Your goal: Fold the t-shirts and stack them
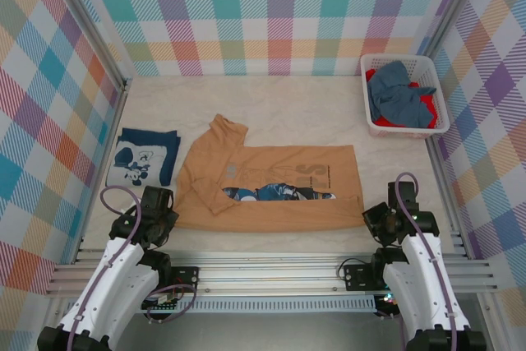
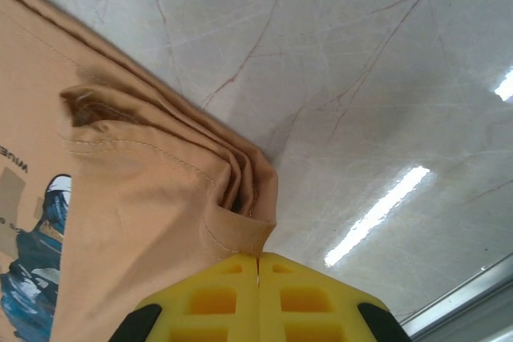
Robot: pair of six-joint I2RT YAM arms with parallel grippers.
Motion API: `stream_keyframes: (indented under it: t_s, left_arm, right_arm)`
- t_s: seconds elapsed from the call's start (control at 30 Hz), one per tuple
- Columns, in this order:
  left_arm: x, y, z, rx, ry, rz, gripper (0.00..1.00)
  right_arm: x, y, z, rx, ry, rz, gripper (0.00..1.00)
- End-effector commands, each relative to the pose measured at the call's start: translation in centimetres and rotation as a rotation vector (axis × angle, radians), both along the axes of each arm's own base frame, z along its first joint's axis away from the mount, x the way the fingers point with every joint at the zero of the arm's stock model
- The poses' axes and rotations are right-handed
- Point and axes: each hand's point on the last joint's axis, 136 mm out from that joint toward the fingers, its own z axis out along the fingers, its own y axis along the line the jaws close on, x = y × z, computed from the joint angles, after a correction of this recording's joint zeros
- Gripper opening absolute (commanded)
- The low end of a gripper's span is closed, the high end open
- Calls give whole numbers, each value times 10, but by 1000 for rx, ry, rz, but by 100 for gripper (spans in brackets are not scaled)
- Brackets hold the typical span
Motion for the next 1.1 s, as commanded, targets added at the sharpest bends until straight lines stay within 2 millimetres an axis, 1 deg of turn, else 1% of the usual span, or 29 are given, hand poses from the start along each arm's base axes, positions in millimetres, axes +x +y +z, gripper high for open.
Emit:
stream_keyframes:
  t_s: [0.0,0.1,0.23,0.3,0.33,0.37,0.4,0.43,0.47,0.53,0.57,0.6,0.67,0.73,0.8,0.87,0.9,1.0,1.07]
  left_arm:
    - [-10,3,-5,16,33,6,0]
    - [-13,4,-6,21,32,11,0]
    - [-14,-2,-13,-1,37,-5,0]
    - [-15,-3,-16,-6,46,-11,1]
    - [-15,-3,-15,-3,52,-11,7]
    - [-16,-3,-12,2,52,-11,21]
    - [-15,-2,-8,6,47,-11,36]
    - [-15,-1,-3,12,38,-9,51]
    - [-14,1,5,20,25,-7,58]
    - [-8,1,21,29,-19,-25,62]
    - [-4,0,31,29,-44,-40,66]
    - [0,-1,39,30,-62,-54,67]
    - [12,-8,57,19,-99,-95,66]
    - [28,-21,68,-20,-144,-156,62]
    - [43,-37,74,-65,-157,-219,59]
    - [57,-53,75,-110,-157,-281,57]
    - [63,-60,74,-131,-152,-307,56]
    - [79,-83,69,-207,-137,-391,56]
    - [83,-88,66,-211,-124,-415,56]
  right_arm:
    - [-8,-3,-7,-23,50,4,0]
    - [-8,-6,-6,-42,60,-1,0]
    - [-7,-5,-10,-34,55,1,0]
    - [-7,-4,-11,-26,56,2,19]
    - [-6,-4,-9,-27,55,0,28]
    - [-6,-5,-7,-31,47,-1,36]
    - [-5,-6,-4,-40,42,-5,41]
    - [-4,-9,0,-54,38,-5,44]
    - [-1,-11,4,-71,30,-4,44]
    - [4,-16,16,-99,11,-2,45]
    - [10,-17,25,-111,-16,8,45]
    - [17,-16,32,-112,-53,28,42]
    - [31,-13,48,-123,-123,80,30]
    - [48,-4,60,-125,-204,168,27]
    - [58,8,64,-114,-225,269,24]
    - [66,16,60,-120,-188,344,25]
    - [71,20,57,-111,-172,370,27]
    - [80,29,43,-80,-125,414,29]
    - [89,32,40,-84,-145,423,31]
